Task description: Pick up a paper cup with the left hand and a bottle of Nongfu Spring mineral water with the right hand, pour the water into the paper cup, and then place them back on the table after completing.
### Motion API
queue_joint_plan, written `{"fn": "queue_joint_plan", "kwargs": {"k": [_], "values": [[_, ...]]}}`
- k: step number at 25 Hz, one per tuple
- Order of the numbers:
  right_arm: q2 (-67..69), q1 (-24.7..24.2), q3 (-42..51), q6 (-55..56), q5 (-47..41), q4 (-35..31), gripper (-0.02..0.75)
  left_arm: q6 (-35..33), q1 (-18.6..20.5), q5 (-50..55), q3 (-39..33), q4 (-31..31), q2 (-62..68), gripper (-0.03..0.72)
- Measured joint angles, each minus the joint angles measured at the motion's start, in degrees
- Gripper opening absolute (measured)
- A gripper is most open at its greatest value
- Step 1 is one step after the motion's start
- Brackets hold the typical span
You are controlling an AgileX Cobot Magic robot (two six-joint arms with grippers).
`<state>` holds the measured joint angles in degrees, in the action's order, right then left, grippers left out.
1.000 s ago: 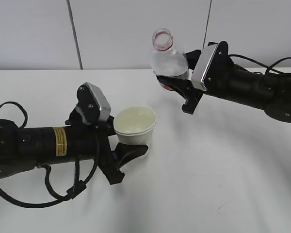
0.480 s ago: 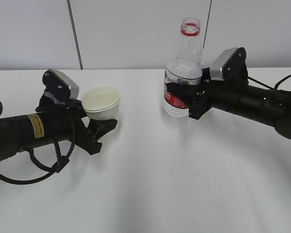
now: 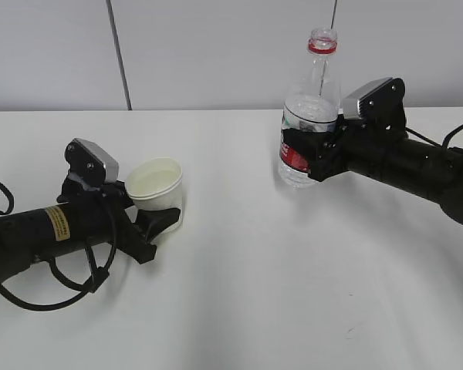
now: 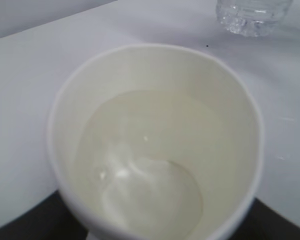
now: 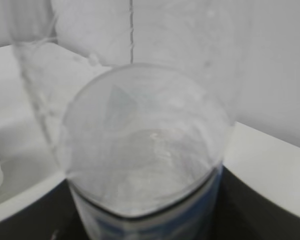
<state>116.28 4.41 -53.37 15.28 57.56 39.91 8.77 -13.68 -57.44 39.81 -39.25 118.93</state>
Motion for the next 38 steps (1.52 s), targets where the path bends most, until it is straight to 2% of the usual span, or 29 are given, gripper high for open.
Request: {"fn": "queue_joint_plan", "kwargs": {"k": [9,26,28,30,33,38], "values": [[6.2,0.0,0.0,-0.1,5.1,-1.5,0.386,-3.1,0.0,-6.2,0.2,2.4,4.2,0.422],[9.7,0.0,-0.1,-3.5,7.5,-1.9,0.386,-3.9,0.0,-5.4,0.4,2.9,5.0,0.422],[9.8,0.0,-0.2,-3.8,7.7,-1.0,0.412,-3.9,0.0,-5.3,0.4,3.0,5.0,0.428],[9.8,0.0,-0.2,-3.8,7.7,-0.4,0.499,-3.4,0.0,-4.4,0.5,3.9,5.0,0.468],[10.0,0.0,-0.2,-3.8,7.7,0.0,0.631,-2.3,0.0,-3.4,0.5,5.8,5.0,0.582],[9.9,0.0,0.7,-3.8,7.7,0.3,0.652,-1.9,0.0,-3.3,-0.6,6.3,4.2,0.629]]}}
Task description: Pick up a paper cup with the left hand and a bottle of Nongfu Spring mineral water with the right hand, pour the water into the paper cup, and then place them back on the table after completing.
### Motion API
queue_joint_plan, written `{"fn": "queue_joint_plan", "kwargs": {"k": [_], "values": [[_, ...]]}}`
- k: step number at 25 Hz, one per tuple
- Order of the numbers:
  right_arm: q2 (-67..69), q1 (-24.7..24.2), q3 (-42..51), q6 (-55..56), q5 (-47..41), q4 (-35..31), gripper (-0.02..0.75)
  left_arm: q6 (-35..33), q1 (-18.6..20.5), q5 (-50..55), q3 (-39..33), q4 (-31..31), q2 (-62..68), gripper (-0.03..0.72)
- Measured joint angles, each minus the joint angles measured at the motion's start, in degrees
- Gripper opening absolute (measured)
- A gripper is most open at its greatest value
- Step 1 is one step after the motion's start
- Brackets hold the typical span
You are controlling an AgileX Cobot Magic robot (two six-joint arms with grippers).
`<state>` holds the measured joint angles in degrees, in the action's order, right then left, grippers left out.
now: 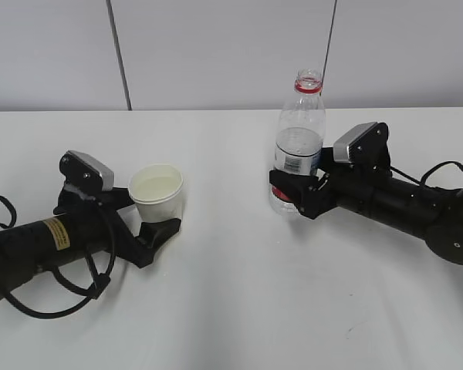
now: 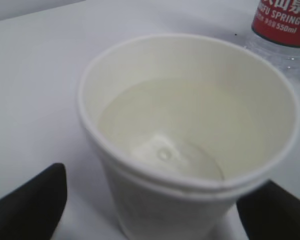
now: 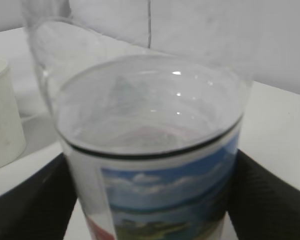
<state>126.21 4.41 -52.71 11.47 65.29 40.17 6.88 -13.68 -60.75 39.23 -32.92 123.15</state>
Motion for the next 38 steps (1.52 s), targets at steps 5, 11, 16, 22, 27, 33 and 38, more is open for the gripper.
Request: {"fn": "queue_joint_plan", "kwargs": {"k": [5,11,16,22,27,33,38], "values": [[-1.7,0.0,2.2,-1.6,-0.3,0.1,0.651,0.0,0.1,-2.0,-5.2,1.6,-2.2,0.629],[-3.7,-0.2,6.2,-3.2,-0.9,-0.7,0.648,0.0,0.4,-4.3,-8.4,4.0,-3.5,0.624],[-5.2,-2.5,9.1,-5.9,-1.5,-4.3,0.639,-1.1,1.2,-3.9,-9.9,4.1,-4.7,0.614],[-6.3,-6.8,12.4,-6.7,-1.5,-7.7,0.629,-1.4,5.1,-3.2,-13.3,4.2,-9.3,0.606],[-6.5,-9.1,13.2,-7.5,-1.4,-12.1,0.615,-3.5,8.6,1.6,-13.8,5.3,-13.2,0.596],[-6.5,-9.6,13.1,-10.3,-1.3,-26.0,0.593,-4.1,12.2,3.7,-13.9,10.5,-16.5,0.594],[-6.8,-9.7,9.9,-10.3,-3.6,-29.3,0.589,-4.1,12.6,6.6,-12.8,15.1,-17.1,0.594]]}}
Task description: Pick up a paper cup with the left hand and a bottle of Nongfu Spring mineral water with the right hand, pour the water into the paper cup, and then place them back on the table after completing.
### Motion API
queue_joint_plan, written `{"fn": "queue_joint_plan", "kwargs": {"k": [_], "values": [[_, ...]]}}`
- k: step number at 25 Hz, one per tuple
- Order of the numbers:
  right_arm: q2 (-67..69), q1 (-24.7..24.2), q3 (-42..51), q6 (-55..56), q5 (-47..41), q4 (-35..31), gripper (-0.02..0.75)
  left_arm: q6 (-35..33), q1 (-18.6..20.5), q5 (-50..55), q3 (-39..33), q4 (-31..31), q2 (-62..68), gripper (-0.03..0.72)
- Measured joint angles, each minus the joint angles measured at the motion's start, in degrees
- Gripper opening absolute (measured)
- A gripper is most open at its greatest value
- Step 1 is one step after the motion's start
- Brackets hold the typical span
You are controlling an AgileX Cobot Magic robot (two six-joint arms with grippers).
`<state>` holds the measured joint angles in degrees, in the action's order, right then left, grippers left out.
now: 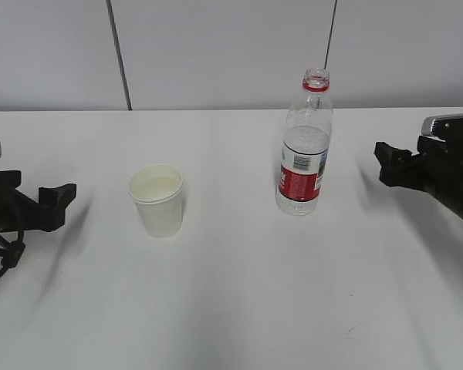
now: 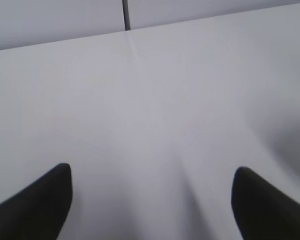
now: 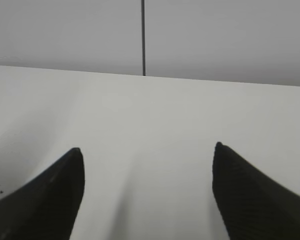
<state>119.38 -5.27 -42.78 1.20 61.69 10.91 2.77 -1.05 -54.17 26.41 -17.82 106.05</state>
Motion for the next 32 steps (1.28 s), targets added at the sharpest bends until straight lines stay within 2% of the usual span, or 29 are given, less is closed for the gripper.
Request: {"fn": "queue_joint_plan", "kwargs": {"k": [3,5,14,19,23,28,32], "values": [[-1.5,0.0,-3.0,0.7,-7.9,-1.6,0.589,0.0,0.0,6.7,3.3,0.2,-0.6,0.594],[-3.0,0.0,-5.5,0.9,-16.9,-2.5,0.589,0.0,0.0,13.2,6.4,0.2,-1.8,0.594],[-6.8,0.0,-24.5,1.2,-65.8,-4.5,0.587,0.1,0.0,61.3,24.6,3.6,-8.1,0.586],[-6.8,0.0,-35.2,-1.2,-88.9,-5.0,0.587,0.0,0.0,81.9,33.2,6.4,-9.0,0.586],[-6.8,0.0,-41.2,-7.1,-102.9,-9.9,0.587,-4.5,0.0,95.7,37.4,10.5,-9.1,0.586],[-6.8,-0.1,-42.9,-14.5,-112.1,-18.8,0.587,-7.7,0.0,99.6,37.8,12.2,-11.7,0.586],[-7.3,-0.1,-43.0,-15.7,-116.2,-20.0,0.587,-9.1,0.0,102.6,37.9,13.1,-15.5,0.586]]}}
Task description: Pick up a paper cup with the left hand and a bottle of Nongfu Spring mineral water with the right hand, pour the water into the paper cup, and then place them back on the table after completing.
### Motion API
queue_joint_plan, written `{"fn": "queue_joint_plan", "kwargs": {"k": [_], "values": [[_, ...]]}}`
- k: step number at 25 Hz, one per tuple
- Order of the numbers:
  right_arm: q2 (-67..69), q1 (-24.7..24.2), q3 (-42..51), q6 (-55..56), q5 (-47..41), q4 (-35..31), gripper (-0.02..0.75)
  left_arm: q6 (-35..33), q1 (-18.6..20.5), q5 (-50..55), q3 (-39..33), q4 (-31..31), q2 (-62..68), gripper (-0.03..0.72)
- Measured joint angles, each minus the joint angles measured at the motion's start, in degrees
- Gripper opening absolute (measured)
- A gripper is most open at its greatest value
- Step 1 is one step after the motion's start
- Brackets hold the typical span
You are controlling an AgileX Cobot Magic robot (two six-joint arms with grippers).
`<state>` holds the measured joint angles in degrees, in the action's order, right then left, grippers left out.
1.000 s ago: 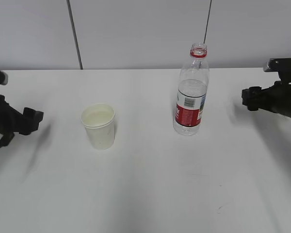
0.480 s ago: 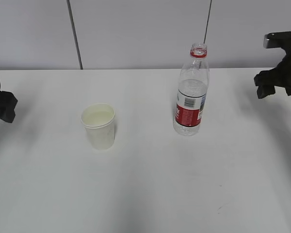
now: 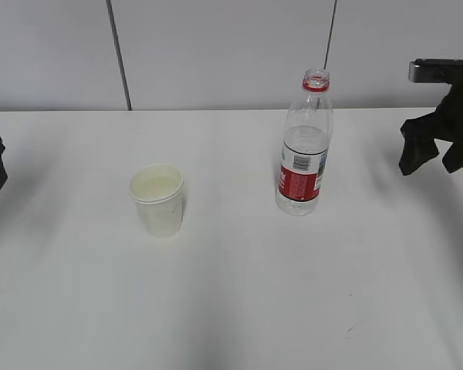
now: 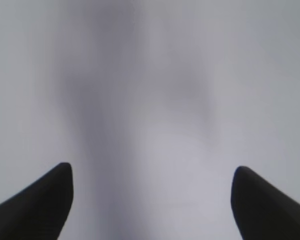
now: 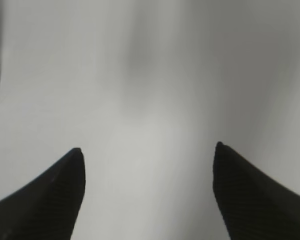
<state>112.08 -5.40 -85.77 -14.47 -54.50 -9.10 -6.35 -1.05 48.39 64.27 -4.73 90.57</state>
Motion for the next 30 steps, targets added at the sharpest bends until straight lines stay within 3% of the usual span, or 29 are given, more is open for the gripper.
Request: {"fn": "queue_joint_plan", "kwargs": {"k": [5,12,18,30], "values": [[-3.2,0.0,0.0,-0.2,-5.9,0.0,0.587,-0.3,0.0,4.6,-1.0,1.5,-6.5,0.586],[-10.5,0.0,2.5,-0.4,-10.2,0.0,0.587,-0.3,0.0,8.8,-7.9,3.1,-16.0,0.586],[-19.8,0.0,11.2,-0.7,-10.4,0.0,0.587,-0.3,0.0,12.8,-11.6,6.7,-24.7,0.586],[-39.2,0.0,28.2,-1.1,-10.0,0.0,0.587,-0.3,0.0,15.5,-21.3,6.8,-42.8,0.586]]}}
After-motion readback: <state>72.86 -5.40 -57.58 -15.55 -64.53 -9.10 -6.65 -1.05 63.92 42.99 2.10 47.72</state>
